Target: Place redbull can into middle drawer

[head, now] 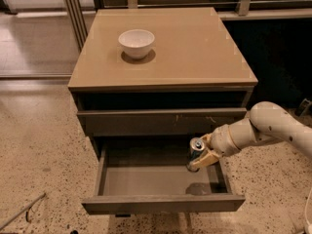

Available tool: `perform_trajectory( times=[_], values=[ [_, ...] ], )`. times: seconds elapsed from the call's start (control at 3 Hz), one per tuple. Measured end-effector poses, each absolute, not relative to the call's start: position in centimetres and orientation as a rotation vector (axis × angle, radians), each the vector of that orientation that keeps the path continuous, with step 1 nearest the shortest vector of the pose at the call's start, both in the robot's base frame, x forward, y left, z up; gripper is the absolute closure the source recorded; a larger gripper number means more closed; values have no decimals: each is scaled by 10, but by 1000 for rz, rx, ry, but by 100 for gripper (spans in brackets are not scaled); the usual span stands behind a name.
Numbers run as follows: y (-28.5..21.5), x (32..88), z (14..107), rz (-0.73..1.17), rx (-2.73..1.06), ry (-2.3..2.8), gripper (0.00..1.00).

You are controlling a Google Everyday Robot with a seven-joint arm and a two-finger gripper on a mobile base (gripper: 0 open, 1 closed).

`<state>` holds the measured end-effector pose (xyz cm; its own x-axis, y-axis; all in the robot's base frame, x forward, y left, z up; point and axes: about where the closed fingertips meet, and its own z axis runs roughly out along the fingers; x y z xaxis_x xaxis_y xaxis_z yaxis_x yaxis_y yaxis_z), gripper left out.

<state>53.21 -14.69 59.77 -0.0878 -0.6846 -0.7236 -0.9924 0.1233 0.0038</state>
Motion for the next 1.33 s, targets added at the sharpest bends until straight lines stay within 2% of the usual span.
perform_trajectory(
  times=[0.67,1.33],
  values=[
    [-155,540,560,584,-1724,1782,100],
    [-155,555,523,548,-1742,1726,100]
  ],
)
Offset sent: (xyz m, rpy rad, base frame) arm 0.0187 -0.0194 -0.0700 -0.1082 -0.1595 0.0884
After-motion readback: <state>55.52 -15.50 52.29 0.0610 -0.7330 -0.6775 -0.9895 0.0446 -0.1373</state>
